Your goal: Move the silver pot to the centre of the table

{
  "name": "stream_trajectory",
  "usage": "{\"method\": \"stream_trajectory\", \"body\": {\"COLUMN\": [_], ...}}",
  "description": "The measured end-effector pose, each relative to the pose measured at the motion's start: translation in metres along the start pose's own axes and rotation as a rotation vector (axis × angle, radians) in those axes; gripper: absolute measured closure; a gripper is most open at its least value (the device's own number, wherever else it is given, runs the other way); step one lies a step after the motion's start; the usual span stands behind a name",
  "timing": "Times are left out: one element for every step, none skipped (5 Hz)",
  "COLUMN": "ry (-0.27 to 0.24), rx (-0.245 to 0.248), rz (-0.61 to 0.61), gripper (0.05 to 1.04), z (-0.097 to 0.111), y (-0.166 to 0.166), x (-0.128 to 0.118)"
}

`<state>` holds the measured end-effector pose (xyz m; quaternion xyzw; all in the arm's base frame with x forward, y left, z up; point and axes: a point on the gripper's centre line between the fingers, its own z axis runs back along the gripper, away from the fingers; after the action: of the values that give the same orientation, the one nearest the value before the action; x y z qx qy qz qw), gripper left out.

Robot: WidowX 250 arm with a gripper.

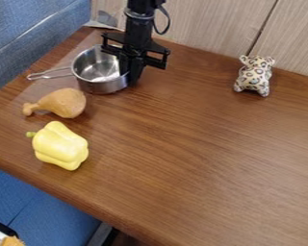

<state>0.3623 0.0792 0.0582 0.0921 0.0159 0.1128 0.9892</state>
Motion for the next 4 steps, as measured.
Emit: {"method": "stream_trajectory", "body": {"ry": [-0.013, -0.019, -0.044, -0.112], "rx": [0.023, 0.043, 0.034, 0.001], "rz": [-0.011, -0.036, -0.114, -0.221], "gripper": [1.004, 1.004, 1.004, 1.004], "z": [0.011, 0.024, 0.033, 0.057], "y": [-0.002, -0.008, -0.028, -0.057], "x": [0.005, 0.009, 0.011, 0.006]}}
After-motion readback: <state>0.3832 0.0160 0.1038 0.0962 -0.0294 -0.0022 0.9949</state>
